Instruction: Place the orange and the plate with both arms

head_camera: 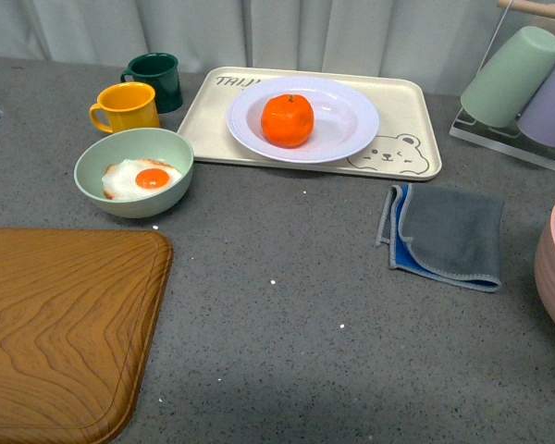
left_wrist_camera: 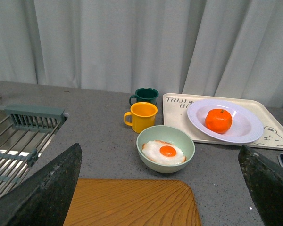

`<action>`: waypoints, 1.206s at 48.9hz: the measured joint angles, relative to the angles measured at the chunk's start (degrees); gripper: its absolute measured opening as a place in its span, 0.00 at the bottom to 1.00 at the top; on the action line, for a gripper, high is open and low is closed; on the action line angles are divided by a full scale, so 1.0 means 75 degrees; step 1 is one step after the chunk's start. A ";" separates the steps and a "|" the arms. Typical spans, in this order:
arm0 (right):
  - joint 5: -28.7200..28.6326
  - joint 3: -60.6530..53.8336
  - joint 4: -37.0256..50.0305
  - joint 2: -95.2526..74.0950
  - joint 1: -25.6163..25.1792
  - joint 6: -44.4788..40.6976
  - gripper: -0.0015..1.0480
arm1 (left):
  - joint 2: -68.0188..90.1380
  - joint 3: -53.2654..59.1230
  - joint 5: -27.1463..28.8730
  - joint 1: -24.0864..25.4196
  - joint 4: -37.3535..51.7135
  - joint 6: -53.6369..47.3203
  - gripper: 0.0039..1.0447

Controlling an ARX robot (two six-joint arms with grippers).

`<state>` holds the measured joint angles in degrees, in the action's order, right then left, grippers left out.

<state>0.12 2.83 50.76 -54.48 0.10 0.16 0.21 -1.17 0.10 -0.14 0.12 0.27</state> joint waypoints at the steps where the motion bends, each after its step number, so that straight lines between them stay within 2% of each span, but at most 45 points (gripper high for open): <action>1: -0.0003 -0.0026 -0.0096 0.0122 0.0000 0.0000 0.01 | 0.0000 0.0000 0.0000 0.0000 0.0000 0.0000 0.94; 23: -0.0003 -0.0303 -0.1886 0.2247 0.0000 -0.0009 0.02 | 0.0000 0.0000 0.0000 0.0000 0.0000 0.0000 0.94; 30: -0.0003 -0.0315 -0.1964 0.2436 0.0000 -0.0006 0.33 | 0.0000 0.0000 0.0000 0.0000 0.0000 0.0000 0.94; 38: -0.0003 -0.0318 -0.1970 0.2436 0.0000 -0.0006 0.58 | 0.0000 0.0000 0.0000 0.0000 0.0000 0.0000 0.94; 45: -0.0003 -0.0318 -0.1970 0.2436 0.0000 -0.0006 0.91 | 0.0000 0.0000 0.0000 0.0000 0.0000 0.0000 0.94; 46: -0.0003 -0.0318 -0.1970 0.2436 0.0000 0.0000 0.93 | 0.0000 0.0000 0.0000 0.0000 0.0000 0.0000 0.94; 50: -0.0003 -0.0318 -0.1970 0.2436 0.0000 -0.0003 0.90 | 0.0000 0.0000 0.0000 0.0000 0.0000 0.0000 0.94; 59: -0.0003 -0.0318 -0.1970 0.2436 0.0000 -0.0003 0.91 | 0.0000 0.0000 0.0000 0.0000 0.0000 0.0000 0.94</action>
<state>0.10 0.45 35.99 -36.21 0.10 0.14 0.21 -1.17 0.10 -0.14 0.12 0.27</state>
